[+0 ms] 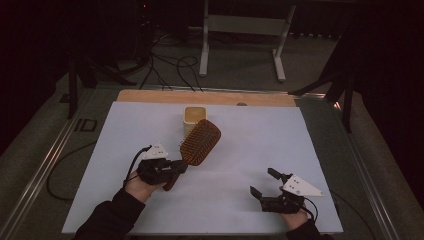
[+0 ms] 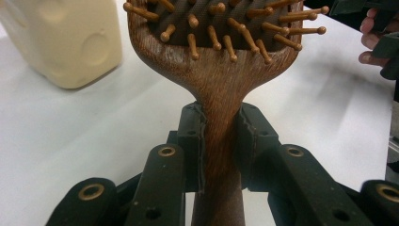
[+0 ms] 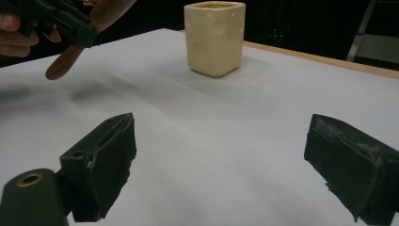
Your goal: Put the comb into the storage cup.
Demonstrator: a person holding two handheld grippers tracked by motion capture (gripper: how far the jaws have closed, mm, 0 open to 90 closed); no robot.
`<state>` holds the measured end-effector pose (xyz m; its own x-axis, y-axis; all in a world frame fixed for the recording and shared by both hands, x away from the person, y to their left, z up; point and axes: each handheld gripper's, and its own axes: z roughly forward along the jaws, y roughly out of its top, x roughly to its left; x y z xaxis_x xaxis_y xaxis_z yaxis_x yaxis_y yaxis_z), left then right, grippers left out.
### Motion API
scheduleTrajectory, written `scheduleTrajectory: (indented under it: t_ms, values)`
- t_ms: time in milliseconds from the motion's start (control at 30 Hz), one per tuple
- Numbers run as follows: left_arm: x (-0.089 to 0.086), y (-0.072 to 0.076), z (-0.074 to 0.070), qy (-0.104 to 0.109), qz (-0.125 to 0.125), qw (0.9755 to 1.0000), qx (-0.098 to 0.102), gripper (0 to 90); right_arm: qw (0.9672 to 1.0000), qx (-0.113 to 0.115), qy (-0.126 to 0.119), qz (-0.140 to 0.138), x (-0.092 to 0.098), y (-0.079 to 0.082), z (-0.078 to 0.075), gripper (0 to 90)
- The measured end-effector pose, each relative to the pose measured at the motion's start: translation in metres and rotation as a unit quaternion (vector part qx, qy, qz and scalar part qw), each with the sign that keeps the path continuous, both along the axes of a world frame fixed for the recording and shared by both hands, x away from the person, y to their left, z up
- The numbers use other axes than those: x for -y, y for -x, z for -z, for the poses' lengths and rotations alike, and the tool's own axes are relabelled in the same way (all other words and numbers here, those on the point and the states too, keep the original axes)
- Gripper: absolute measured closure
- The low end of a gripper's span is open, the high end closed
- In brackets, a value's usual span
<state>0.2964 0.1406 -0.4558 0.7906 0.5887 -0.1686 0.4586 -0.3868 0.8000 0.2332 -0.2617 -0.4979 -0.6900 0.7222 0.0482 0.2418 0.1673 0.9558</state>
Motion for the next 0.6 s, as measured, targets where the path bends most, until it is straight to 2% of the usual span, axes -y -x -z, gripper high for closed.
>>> scheduleTrajectory:
  t_ms: [167,333,600]
  values:
    - [0.002,0.002,0.002,0.006,0.007,0.9999,0.013,74.2,1.0000,0.000,-0.001,-0.002,-0.002,0.000,-0.001,9.4]
    - [0.004,0.005,0.003,0.018,0.001,0.9994,0.030,74.2,1.0000,-0.006,0.005,0.004,-0.005,0.000,-0.004,9.4]
    - [0.006,0.008,0.008,0.022,0.006,0.9989,0.041,74.1,1.0000,-0.007,0.001,-0.002,-0.013,0.003,-0.014,9.4]
